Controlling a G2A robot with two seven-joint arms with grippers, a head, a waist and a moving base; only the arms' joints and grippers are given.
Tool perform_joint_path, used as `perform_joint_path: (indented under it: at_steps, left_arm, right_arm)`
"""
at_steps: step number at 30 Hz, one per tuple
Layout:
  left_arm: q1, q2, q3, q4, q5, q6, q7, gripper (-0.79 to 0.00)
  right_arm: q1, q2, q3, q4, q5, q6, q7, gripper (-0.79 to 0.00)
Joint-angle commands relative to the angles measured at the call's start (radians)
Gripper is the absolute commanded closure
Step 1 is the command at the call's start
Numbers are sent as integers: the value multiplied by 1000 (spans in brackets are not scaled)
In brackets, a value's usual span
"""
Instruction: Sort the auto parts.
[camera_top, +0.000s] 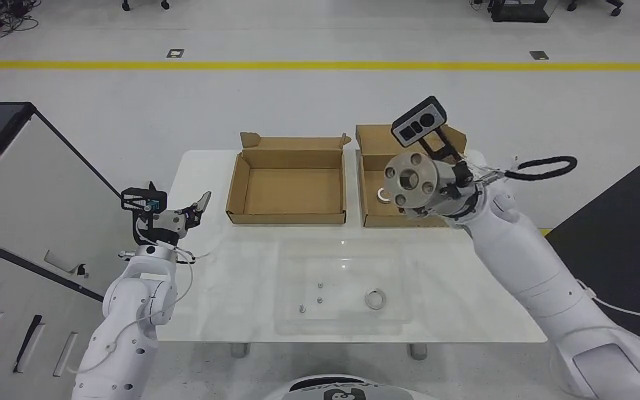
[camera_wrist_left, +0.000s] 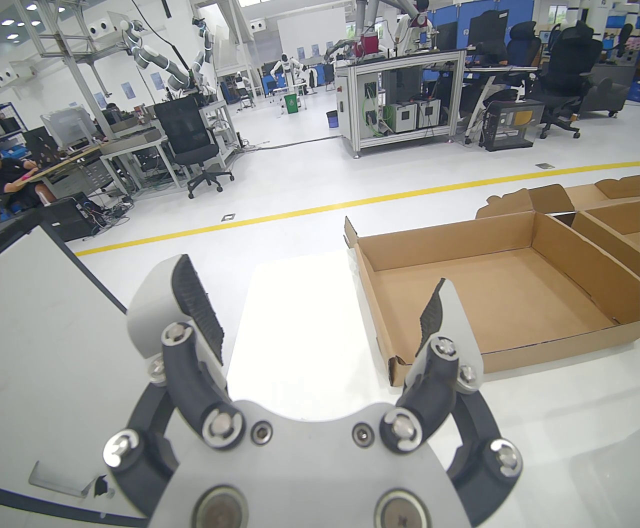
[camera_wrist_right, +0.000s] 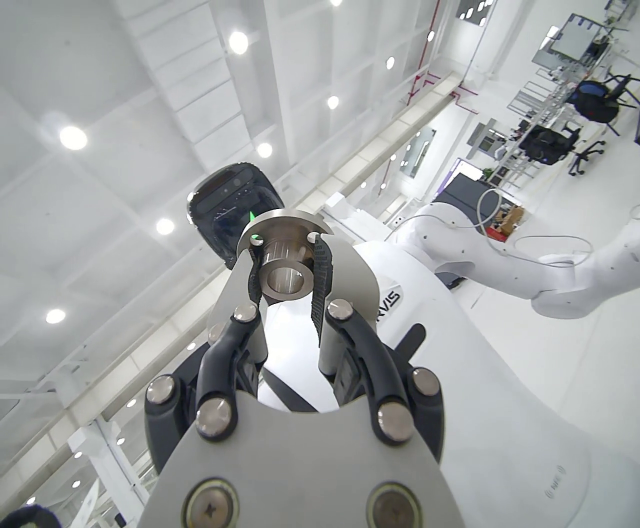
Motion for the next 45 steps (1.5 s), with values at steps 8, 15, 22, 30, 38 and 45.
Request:
perform_joint_path:
  at_steps: [8,15,22,30,38,45]
  left_arm:
    - [0,0,0,0,0,0,0,-785]
    - [0,0,0,0,0,0,0,-785]
    - [0,0,0,0,0,0,0,-785]
    - [0,0,0,0,0,0,0,-785]
    - [0,0,0,0,0,0,0,-785]
    - [0,0,0,0,0,0,0,-785]
  right_arm:
    - [-40,-30,14,5,221,59,43,0]
    - [-33,-43,46,22,127,48,38,0]
    - [-38,-42,81,28,-70,32,20,0]
    - [-59,-57,86,25,-20,59,33,0]
    - [-78,-85,76,25,159,108,51,0]
    - [-78,-95,75,24,188,126,59,0]
